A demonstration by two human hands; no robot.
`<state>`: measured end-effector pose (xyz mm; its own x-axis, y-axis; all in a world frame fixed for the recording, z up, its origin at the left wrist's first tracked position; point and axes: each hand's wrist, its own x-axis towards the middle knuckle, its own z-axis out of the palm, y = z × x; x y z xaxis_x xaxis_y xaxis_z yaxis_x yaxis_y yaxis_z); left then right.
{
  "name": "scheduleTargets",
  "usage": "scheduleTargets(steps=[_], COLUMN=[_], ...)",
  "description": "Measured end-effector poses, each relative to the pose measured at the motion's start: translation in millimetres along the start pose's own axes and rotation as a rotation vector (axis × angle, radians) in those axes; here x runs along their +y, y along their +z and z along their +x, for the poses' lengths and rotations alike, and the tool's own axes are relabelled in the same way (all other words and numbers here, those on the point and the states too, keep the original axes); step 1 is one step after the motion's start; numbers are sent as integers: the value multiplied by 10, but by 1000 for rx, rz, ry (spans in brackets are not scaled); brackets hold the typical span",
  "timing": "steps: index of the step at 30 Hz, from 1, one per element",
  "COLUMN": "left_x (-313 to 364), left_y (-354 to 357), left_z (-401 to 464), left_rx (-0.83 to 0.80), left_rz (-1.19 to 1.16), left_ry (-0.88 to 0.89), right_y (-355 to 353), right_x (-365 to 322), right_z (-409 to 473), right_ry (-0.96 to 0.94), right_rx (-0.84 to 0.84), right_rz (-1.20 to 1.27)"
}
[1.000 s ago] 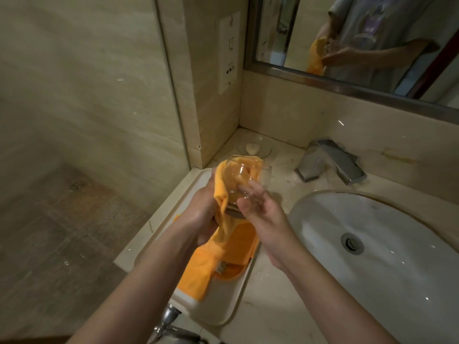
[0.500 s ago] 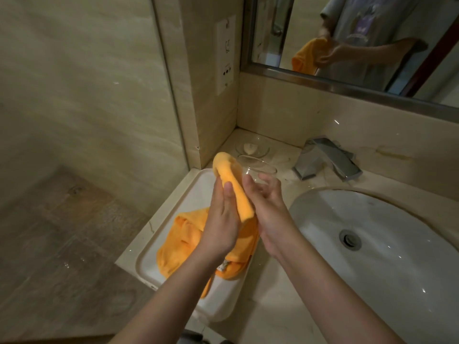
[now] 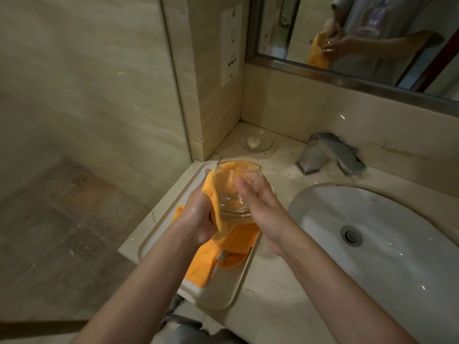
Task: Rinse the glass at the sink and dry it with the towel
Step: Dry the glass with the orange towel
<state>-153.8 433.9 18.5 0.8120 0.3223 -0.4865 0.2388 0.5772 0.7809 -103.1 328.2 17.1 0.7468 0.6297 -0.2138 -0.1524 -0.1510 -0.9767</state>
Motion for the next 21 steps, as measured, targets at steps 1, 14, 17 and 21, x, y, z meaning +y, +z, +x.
scheduleTargets(steps=[1, 14, 17, 21], left_x=[-25, -280, -106, 70], left_y=[-3, 177, 78, 21], left_z=[2, -78, -15, -14], left_rx=[14, 74, 24, -8], left_rz=[-2, 303, 191, 171], left_ry=[2, 384, 192, 82], right_y=[-3, -6, -22, -12], right_x=[-11, -67, -61, -69], right_z=[12, -57, -14, 19], right_ry=[5, 1, -39, -66], right_rx=[27, 155, 103, 21], right_rz=[-51, 117, 117, 100])
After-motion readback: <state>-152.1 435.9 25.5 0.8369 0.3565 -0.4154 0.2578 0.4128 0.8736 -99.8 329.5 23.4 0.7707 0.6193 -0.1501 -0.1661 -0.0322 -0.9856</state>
